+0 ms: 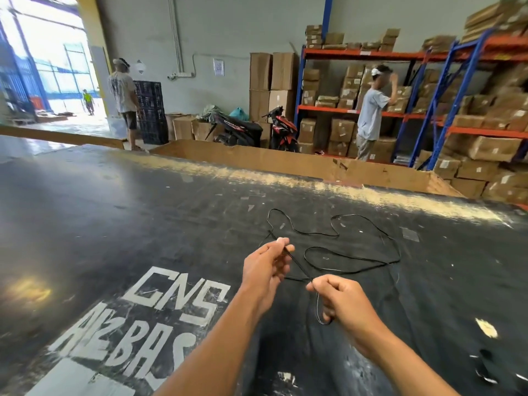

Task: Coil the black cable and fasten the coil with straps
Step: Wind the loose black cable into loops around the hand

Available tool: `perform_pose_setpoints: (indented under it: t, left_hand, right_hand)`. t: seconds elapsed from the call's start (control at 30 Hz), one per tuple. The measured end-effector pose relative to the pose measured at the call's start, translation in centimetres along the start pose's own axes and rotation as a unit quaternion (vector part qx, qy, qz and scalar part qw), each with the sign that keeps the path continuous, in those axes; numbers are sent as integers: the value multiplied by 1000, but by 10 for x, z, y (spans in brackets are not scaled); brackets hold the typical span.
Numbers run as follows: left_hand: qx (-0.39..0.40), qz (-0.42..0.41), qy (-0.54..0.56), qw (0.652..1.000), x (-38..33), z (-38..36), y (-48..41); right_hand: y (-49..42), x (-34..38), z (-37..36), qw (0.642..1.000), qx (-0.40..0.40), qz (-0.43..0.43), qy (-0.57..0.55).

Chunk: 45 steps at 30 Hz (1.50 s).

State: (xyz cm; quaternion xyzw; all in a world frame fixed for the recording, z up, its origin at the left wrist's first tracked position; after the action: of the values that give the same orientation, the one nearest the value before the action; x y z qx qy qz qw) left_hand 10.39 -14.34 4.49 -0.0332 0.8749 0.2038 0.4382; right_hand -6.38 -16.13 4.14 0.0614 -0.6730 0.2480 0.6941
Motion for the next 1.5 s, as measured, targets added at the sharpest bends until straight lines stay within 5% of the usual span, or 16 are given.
perform_pose_setpoints:
  t: [0.37, 1.03, 1.5]
  left_hand:
    - [237, 112, 42, 964, -10, -42, -22]
    - [263, 143, -28, 954, -19, -60, -34]
    - [271, 144, -22, 951, -33, -74, -43]
  right_hand:
    - [-13, 17, 15, 999, 24, 32, 2]
    - [-34, 17, 29, 994, -44, 9, -103]
    - [-24, 30, 29, 998, 39, 48, -5]
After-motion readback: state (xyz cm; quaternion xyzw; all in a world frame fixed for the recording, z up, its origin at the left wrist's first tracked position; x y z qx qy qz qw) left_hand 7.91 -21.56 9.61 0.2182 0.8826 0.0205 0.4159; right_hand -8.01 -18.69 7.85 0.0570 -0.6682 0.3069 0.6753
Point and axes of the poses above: each hand's wrist, its own y-axis away from the middle knuckle, its own z-axis out of the back of the hand, x = y × z, the point moved 4 cm from there along -y, towards the middle knuckle, and after that the axes turned 15 degrees about z, right-handed, at the moved point
